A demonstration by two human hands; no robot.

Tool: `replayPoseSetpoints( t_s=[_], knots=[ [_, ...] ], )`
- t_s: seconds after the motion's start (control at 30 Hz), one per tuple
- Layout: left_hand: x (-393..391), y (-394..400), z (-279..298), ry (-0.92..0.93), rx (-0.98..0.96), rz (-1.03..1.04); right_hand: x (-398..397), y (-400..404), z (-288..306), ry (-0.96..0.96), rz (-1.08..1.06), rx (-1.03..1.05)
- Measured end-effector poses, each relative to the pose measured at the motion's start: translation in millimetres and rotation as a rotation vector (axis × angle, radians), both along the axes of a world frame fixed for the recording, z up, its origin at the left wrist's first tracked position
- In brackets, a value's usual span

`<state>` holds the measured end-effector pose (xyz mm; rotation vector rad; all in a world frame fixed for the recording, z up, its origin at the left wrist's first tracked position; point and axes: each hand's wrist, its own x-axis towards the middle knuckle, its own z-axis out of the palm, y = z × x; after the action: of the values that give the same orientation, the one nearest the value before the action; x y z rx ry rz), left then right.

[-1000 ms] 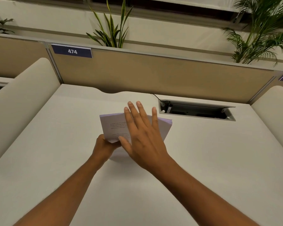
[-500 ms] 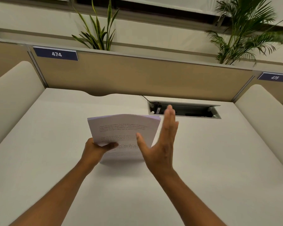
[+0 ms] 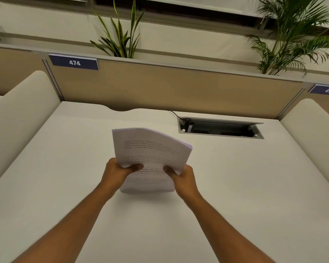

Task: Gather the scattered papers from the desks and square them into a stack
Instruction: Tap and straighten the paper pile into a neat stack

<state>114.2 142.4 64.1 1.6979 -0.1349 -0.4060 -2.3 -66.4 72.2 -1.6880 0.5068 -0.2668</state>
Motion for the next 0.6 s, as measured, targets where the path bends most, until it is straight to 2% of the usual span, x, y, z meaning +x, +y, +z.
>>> replayPoseSetpoints(
  t_s=[0.27, 0.4, 0.6],
  knots=[
    [19.7, 0.1, 11.7, 0.163, 0.009, -0.078, 23.0, -10.6, 11.4, 0.078, 0.016, 0.115],
    [42.3, 2.5, 12.2, 0.212, -0.025, -0.046, 42.6, -14.0, 6.8, 0.100, -0.028, 0.188],
    [87.4, 7.0, -3.6, 0.168, 0.073, 0.035, 78.8, -15.6, -5.8, 0.162, -0.078, 0.254]
  ],
)
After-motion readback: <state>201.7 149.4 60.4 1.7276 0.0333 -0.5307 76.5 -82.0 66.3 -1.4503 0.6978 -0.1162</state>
